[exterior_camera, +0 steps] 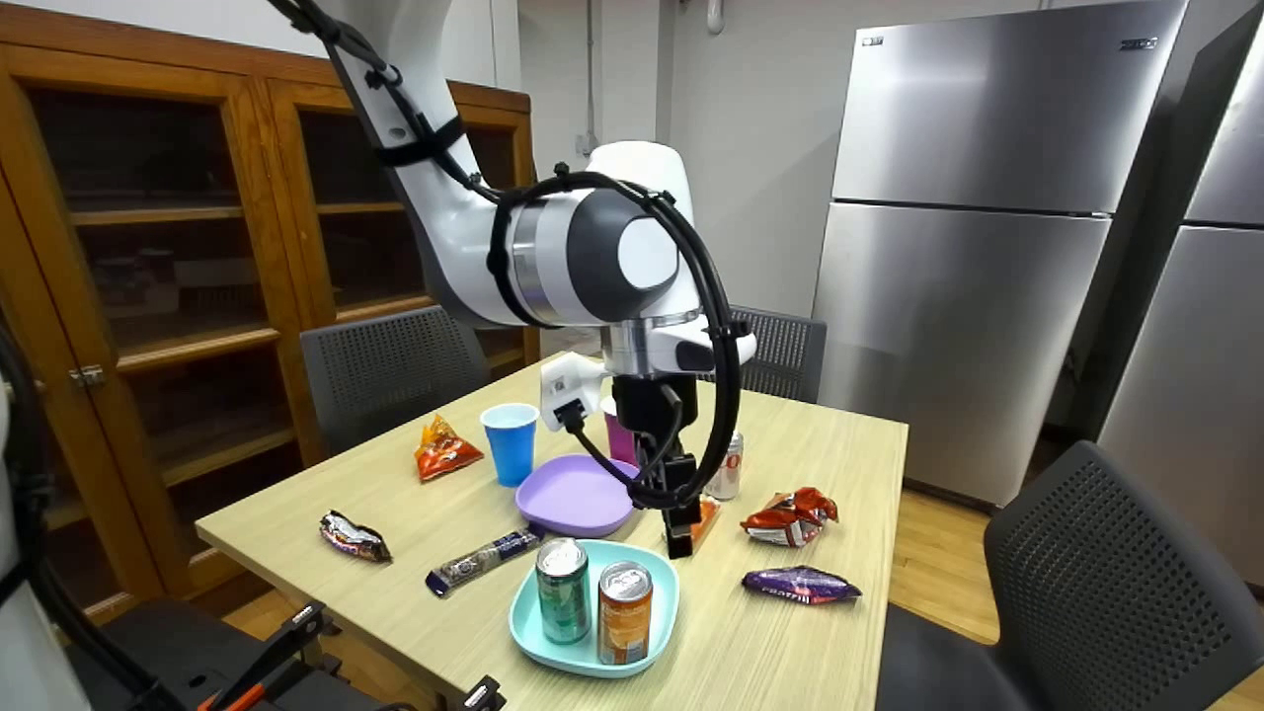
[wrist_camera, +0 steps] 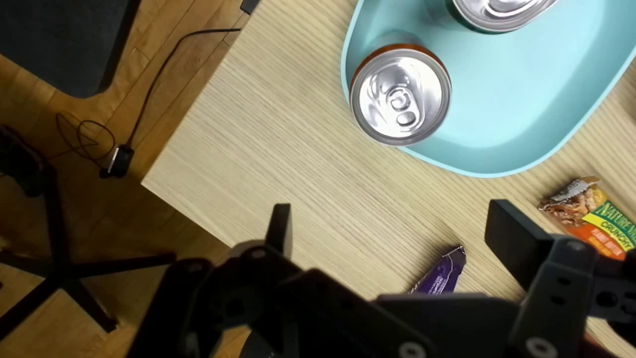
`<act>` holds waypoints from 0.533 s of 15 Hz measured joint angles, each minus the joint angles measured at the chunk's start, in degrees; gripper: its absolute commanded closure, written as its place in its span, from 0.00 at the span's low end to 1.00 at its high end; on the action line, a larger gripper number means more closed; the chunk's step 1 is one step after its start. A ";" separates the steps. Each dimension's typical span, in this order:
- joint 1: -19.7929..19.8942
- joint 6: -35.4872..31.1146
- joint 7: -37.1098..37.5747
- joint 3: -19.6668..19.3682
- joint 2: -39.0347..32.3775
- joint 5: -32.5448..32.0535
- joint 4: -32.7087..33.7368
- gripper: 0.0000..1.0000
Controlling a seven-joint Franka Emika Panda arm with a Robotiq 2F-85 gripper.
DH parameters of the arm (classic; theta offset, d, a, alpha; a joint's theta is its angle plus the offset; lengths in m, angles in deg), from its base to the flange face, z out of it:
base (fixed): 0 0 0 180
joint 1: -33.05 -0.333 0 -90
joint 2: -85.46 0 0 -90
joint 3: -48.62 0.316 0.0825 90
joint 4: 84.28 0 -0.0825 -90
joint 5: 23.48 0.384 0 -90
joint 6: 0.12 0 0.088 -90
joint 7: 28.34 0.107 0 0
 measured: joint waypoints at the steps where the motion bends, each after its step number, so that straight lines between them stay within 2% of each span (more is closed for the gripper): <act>1: 0.05 0.00 -0.09 0.01 0.00 0.00 -0.01 0.00; 5: 0.06 0.02 -0.17 0.02 0.00 0.00 -0.03 0.00; 8: 1.76 -0.47 -0.17 2.00 -0.18 0.00 -0.01 0.00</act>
